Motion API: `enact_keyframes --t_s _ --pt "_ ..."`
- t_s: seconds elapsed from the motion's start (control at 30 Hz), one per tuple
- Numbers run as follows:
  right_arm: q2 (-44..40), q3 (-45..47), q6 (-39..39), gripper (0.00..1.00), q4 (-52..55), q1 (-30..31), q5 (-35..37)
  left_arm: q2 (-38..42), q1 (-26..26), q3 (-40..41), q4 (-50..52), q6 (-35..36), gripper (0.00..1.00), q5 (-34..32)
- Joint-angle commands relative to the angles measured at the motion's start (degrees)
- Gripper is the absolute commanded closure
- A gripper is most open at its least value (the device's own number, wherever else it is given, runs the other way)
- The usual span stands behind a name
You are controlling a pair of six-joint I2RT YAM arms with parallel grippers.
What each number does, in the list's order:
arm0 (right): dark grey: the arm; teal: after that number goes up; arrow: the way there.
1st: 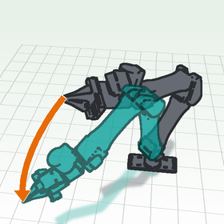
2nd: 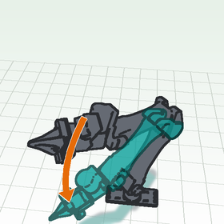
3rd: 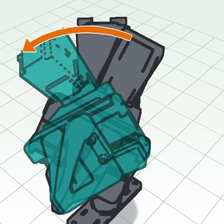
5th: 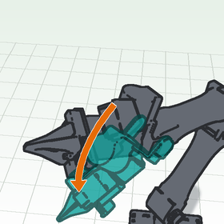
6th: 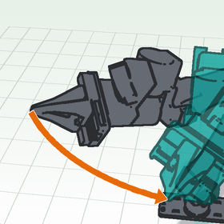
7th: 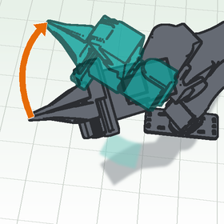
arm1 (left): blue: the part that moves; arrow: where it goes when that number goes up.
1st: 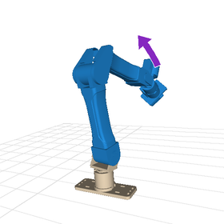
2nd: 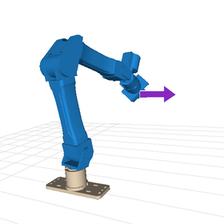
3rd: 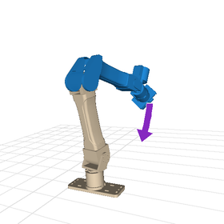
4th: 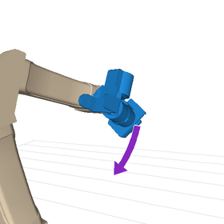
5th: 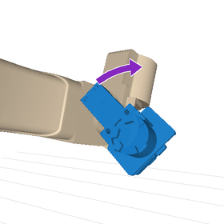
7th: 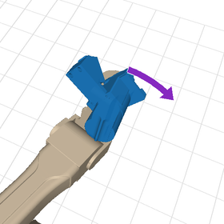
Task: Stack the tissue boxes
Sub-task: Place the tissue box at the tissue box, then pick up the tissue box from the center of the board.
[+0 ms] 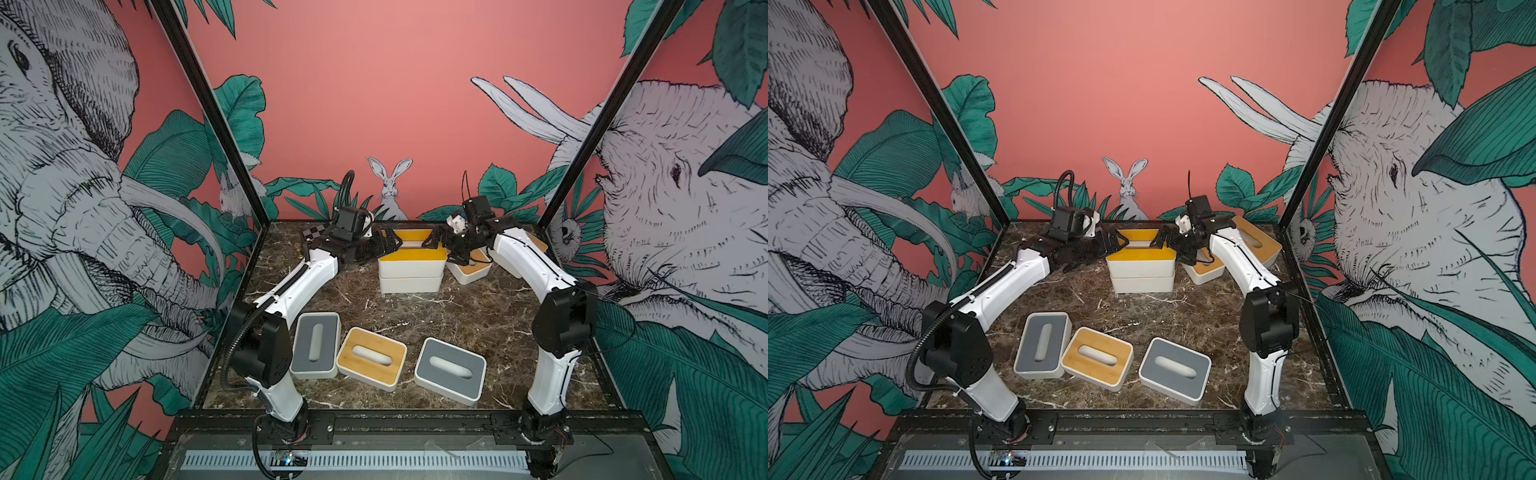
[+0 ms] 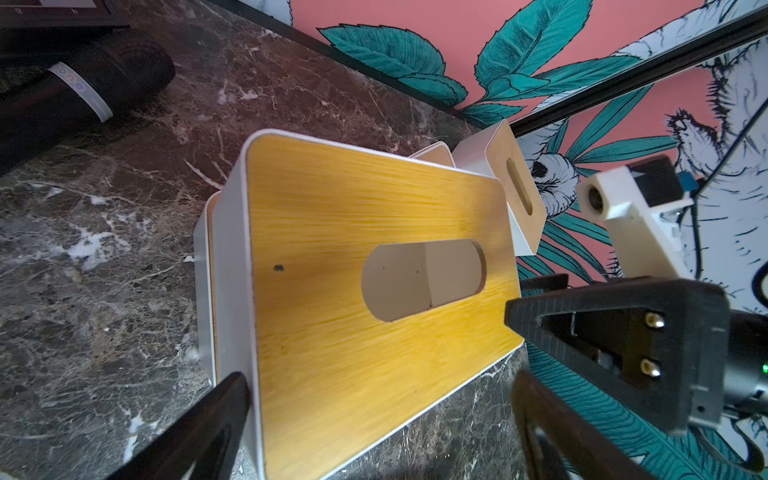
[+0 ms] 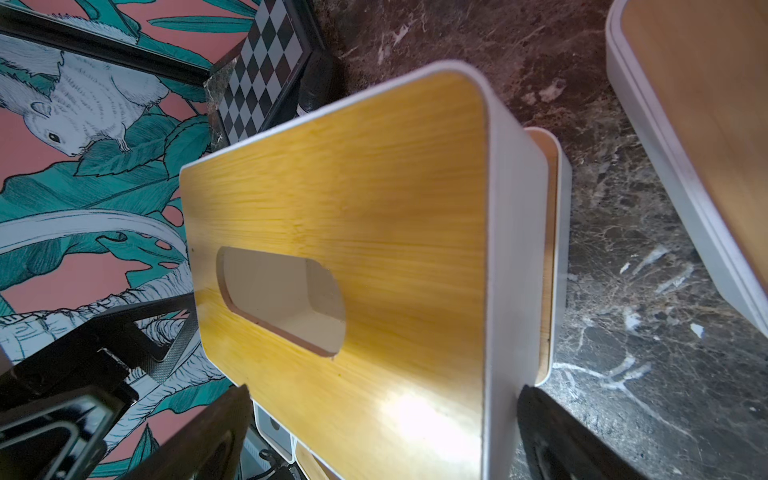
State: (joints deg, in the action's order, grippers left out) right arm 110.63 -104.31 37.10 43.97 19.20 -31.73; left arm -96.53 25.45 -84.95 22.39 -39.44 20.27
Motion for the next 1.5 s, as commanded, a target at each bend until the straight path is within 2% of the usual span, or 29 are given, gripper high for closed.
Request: enact_keyframes --t_s 0.0,0.5,0.87,1.07,1.27,1.33,1.47 --pt "-0.83 -1.07 0.34 0.0 -0.29 0.74 1.3 3.04 0.39 0.36 -0.77 -0.18 0.01 0.72" --pt "-5.23 -0.28 -1.0 0.01 2.74 -3.06 6.66 6.18 -0.92 -2.21 3.6 2.01 0.0 -0.71" --pt "-12.38 3.16 -2.85 0.0 4.67 -7.46 12.1 18.71 -3.26 0.41 11.56 9.01 0.01 -4.36" --pt "-14.47 3.1 -2.94 0.0 8.55 -11.89 18.9 26.5 -3.39 3.6 15.84 12.06 0.0 -7.12" --pt "-14.18 2.23 -0.99 0.01 11.35 -19.15 25.45 32.17 -3.57 8.4 14.87 11.03 0.0 -6.77" --pt "-13.06 1.36 1.94 0.0 13.92 -21.39 29.31 32.71 -3.58 9.07 13.72 10.07 0.0 -5.24" --pt "-11.3 1.54 9.82 0.01 15.12 -24.65 31.47 32.71 -3.57 9.71 12.24 8.79 0.0 -4.01"
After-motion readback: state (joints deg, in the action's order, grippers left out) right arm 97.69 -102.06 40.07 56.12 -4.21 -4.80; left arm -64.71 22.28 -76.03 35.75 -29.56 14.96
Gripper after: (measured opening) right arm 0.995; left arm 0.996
